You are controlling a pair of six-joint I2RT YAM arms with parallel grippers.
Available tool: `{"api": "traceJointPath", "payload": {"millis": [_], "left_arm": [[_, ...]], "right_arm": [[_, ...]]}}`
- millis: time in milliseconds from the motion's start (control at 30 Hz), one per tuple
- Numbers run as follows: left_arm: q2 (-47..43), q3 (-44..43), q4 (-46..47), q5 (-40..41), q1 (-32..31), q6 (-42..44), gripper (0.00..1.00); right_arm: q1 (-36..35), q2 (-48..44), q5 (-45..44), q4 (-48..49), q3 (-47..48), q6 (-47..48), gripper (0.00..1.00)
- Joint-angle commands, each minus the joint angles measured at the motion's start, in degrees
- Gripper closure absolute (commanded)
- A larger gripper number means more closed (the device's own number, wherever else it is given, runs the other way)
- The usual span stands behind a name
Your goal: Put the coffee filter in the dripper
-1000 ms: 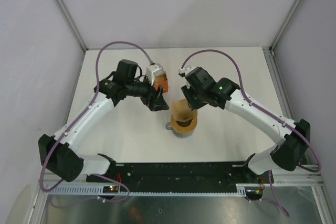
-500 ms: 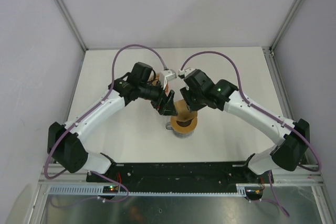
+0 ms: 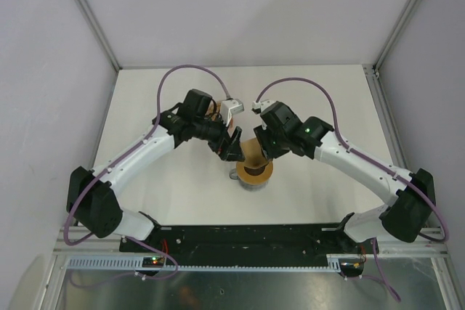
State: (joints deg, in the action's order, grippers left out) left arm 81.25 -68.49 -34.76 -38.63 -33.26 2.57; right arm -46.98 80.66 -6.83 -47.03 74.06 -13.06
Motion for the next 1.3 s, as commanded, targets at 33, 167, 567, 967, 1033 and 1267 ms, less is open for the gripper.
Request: {"api": "traceJointPath", "payload": {"millis": [33, 167, 567, 967, 1033, 1267], "left_arm": [[-0.1, 1.9, 1.1, 1.2, -0.1, 1.3, 0.07], [0.0, 2.0, 1.1, 2.0, -0.1, 1.7, 0.07], [0.0, -0.2, 1.1, 2.1, -0.1, 2.3, 0.07], [0.0, -6.2, 0.5, 0.5, -0.1, 2.6, 0.03], [0.0, -6.5, 0.3, 0.7, -0.1, 2.8, 0.03], [-0.7, -10.4, -0.4, 3.2, 1.4, 4.1, 0.03]], "right_arm": [[0.4, -1.7, 1.8, 3.6, -0.7, -0.7, 0.58], [0.6, -1.6, 2.1, 3.8, -0.9, -0.5, 0.58], [1.5, -2.7, 2.8, 4.3, -1.9, -0.1, 0.57], [2.7, -7.9, 6.1, 7.9, -1.9, 0.5, 0.51], [2.9, -8.1, 6.1, 7.9, -1.8, 0.6, 0.50], [4.5, -11.4, 5.6, 9.1, -0.8, 1.4, 0.46]]}}
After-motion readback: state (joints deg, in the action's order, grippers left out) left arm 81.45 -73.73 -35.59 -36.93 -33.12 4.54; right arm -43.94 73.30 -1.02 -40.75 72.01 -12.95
